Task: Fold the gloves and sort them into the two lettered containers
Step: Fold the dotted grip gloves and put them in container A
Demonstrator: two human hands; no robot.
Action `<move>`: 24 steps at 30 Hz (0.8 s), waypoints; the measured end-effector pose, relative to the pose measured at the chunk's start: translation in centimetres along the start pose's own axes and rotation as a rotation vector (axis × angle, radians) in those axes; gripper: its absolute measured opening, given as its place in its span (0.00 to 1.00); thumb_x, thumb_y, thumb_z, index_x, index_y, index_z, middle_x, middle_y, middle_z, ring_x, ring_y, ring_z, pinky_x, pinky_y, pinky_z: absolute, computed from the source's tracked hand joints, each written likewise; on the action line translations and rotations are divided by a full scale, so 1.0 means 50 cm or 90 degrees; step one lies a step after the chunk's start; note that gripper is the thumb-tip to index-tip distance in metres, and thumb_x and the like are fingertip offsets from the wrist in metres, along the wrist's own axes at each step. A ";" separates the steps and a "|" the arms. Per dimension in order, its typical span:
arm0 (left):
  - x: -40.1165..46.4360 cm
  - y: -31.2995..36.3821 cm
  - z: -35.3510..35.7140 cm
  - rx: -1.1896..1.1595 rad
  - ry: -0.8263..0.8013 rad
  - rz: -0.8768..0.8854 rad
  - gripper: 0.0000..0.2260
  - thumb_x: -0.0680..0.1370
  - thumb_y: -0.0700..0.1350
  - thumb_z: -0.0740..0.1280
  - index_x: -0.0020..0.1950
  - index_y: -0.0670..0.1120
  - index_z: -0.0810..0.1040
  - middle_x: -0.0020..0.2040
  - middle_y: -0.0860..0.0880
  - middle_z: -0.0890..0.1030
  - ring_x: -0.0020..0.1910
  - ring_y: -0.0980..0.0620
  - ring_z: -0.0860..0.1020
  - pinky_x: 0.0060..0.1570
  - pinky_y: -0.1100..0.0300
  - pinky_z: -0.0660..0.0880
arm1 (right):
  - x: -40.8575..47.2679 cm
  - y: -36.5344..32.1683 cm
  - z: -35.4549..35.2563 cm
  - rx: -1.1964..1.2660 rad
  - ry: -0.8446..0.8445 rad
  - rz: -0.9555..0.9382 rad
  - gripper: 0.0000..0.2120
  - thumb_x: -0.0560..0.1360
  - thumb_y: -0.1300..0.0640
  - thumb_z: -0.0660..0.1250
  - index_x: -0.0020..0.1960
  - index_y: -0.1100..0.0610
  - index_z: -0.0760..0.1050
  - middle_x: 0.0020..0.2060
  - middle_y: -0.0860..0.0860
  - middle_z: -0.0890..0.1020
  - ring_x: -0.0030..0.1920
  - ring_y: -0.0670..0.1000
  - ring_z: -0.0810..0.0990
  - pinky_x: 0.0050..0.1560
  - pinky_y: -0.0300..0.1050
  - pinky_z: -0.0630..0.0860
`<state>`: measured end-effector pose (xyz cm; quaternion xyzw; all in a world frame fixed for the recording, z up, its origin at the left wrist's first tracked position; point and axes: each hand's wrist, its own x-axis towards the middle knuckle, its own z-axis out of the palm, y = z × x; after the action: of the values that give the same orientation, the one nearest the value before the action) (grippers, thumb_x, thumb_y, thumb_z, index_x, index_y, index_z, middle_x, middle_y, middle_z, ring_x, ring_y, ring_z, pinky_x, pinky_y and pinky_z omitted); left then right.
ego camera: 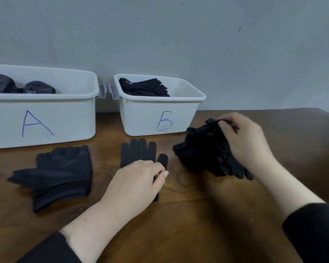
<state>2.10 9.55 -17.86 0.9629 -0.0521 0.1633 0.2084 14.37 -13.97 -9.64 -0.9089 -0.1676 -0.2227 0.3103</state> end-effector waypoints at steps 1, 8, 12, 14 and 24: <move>0.000 0.000 0.000 -0.016 0.004 -0.002 0.15 0.83 0.57 0.53 0.56 0.58 0.79 0.47 0.59 0.79 0.49 0.59 0.76 0.47 0.62 0.76 | 0.008 -0.020 -0.016 0.037 0.021 0.025 0.04 0.82 0.53 0.65 0.52 0.47 0.78 0.45 0.40 0.82 0.51 0.47 0.79 0.52 0.42 0.71; 0.007 -0.015 -0.007 -0.124 0.133 -0.032 0.13 0.83 0.54 0.58 0.60 0.54 0.80 0.49 0.60 0.80 0.50 0.60 0.75 0.50 0.58 0.76 | 0.012 -0.150 -0.090 0.340 -0.132 0.178 0.04 0.82 0.59 0.66 0.55 0.53 0.78 0.43 0.56 0.86 0.37 0.51 0.83 0.36 0.43 0.80; 0.004 -0.027 -0.019 -0.163 0.234 -0.043 0.15 0.81 0.53 0.58 0.59 0.51 0.81 0.51 0.57 0.82 0.52 0.58 0.77 0.51 0.58 0.77 | 0.009 -0.193 -0.093 0.379 -0.181 0.184 0.05 0.81 0.62 0.66 0.55 0.55 0.76 0.35 0.55 0.83 0.31 0.50 0.81 0.27 0.38 0.76; -0.004 -0.033 -0.028 -0.169 0.271 -0.042 0.16 0.82 0.53 0.57 0.60 0.50 0.81 0.52 0.56 0.83 0.53 0.58 0.78 0.52 0.59 0.78 | 0.010 -0.211 -0.093 0.369 -0.199 0.170 0.06 0.81 0.63 0.66 0.55 0.54 0.75 0.32 0.53 0.81 0.29 0.48 0.80 0.25 0.38 0.74; -0.057 -0.076 -0.084 -0.178 0.282 -0.112 0.18 0.82 0.54 0.57 0.65 0.52 0.79 0.55 0.55 0.83 0.54 0.57 0.79 0.58 0.59 0.78 | 0.018 -0.281 -0.083 0.312 -0.247 0.088 0.10 0.79 0.67 0.62 0.49 0.53 0.75 0.40 0.60 0.76 0.38 0.59 0.79 0.41 0.60 0.83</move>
<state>-1.16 14.87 -16.65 0.8663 0.0565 0.3427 0.3591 7.65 -5.89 0.62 -0.8419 -0.2101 0.0238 0.4965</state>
